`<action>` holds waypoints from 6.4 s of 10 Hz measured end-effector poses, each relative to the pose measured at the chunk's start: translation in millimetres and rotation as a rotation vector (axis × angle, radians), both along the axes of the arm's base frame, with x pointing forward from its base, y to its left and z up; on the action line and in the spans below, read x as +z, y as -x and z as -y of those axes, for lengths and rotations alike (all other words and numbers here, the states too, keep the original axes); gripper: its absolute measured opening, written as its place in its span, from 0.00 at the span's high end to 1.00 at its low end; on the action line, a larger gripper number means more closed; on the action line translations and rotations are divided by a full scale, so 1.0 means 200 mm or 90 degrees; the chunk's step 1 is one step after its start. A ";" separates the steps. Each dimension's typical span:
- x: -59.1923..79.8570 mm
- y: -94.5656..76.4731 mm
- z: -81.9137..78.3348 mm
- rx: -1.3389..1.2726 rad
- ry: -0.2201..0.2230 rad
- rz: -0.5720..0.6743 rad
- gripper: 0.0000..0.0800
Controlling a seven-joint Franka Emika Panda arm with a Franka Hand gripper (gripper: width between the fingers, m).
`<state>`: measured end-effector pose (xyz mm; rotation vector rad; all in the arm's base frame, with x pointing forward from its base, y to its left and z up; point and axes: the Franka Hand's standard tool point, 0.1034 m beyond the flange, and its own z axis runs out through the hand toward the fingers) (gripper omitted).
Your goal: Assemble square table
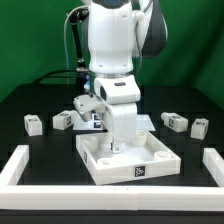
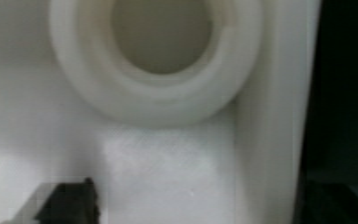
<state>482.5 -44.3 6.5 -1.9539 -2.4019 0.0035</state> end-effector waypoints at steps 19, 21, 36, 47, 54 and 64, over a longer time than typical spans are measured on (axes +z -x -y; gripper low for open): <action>-0.01 -0.24 -0.54 -0.258 -0.003 0.000 0.93; -0.01 -0.29 -0.52 -0.208 0.004 0.008 0.93; 0.00 -0.30 -0.52 -0.179 0.016 0.008 0.19; 0.32 -0.20 -0.82 -0.669 0.036 0.019 0.19; 0.31 -0.09 -0.90 -1.220 0.084 -0.112 0.19; 0.27 -0.04 -0.92 -1.323 0.259 -0.449 0.19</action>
Offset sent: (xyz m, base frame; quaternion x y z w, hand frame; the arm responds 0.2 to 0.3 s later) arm 0.0000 0.0000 0.0000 0.0000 0.0000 0.0000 1.0000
